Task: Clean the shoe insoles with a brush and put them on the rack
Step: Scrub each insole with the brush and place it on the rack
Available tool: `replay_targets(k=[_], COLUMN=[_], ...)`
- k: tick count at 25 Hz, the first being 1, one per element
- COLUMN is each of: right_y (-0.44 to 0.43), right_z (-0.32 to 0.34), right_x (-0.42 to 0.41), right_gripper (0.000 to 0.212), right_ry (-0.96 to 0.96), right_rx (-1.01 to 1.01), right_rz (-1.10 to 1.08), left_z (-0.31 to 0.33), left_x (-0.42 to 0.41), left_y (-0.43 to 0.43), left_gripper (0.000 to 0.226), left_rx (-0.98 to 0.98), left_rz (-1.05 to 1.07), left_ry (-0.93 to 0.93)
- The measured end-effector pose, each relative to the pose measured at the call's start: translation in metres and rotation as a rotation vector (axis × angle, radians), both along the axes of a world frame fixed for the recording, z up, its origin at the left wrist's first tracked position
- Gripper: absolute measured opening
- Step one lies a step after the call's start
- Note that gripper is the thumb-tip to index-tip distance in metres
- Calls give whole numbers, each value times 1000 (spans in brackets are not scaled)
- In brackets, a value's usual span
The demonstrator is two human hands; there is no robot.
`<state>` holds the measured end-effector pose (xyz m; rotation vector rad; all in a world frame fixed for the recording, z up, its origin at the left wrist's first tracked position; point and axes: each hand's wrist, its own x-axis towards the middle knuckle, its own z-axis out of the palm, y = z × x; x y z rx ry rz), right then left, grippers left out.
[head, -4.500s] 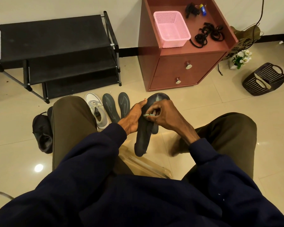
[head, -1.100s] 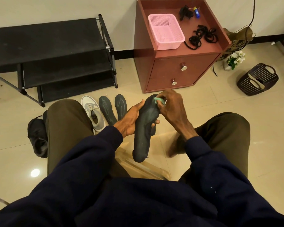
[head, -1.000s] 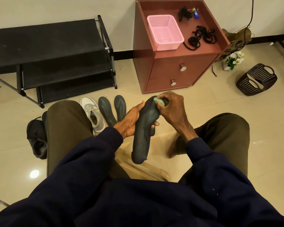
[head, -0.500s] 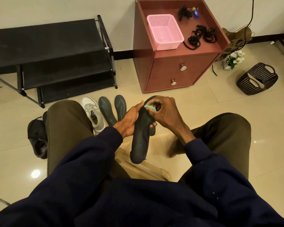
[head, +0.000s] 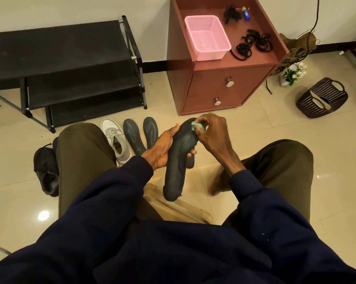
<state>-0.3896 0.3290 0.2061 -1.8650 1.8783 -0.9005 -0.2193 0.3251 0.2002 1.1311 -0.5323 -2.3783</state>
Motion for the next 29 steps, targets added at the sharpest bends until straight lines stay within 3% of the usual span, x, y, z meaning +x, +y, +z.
replay_targets(k=[6,10,13,17,22,24,27,29], right_y=[-2,1,11,18,-1,1,7,5], right_z=[13,14,14,-2,-17,-20,-12,-9], right_x=[-27,-25,1,30,10,0,9,13], right_gripper=[9,14,15,15,12,14,16,16], right_ry=[-274,-343,-252,90,193,127,-30,7], right_rx=[-21,11,95,95,10,-16,-31,-42], right_rz=[-278,-234,67,360,38,-96,39,136], left_z=[-5,-9,-12,-12,-9,-7,-7,-7], left_x=[7,6,7,5,2,0,0,1], left_y=[-8,-8,-9,-7,-3,-1,1,0], left_gripper=[64,60,59,50,48,49,50,50], left_rx=[8,67,72,30,37,34,31,26], left_rz=[76,176,205,186,130,98,87,84], left_ry=[104,70,-9,-114,-37,-13,-10,-14])
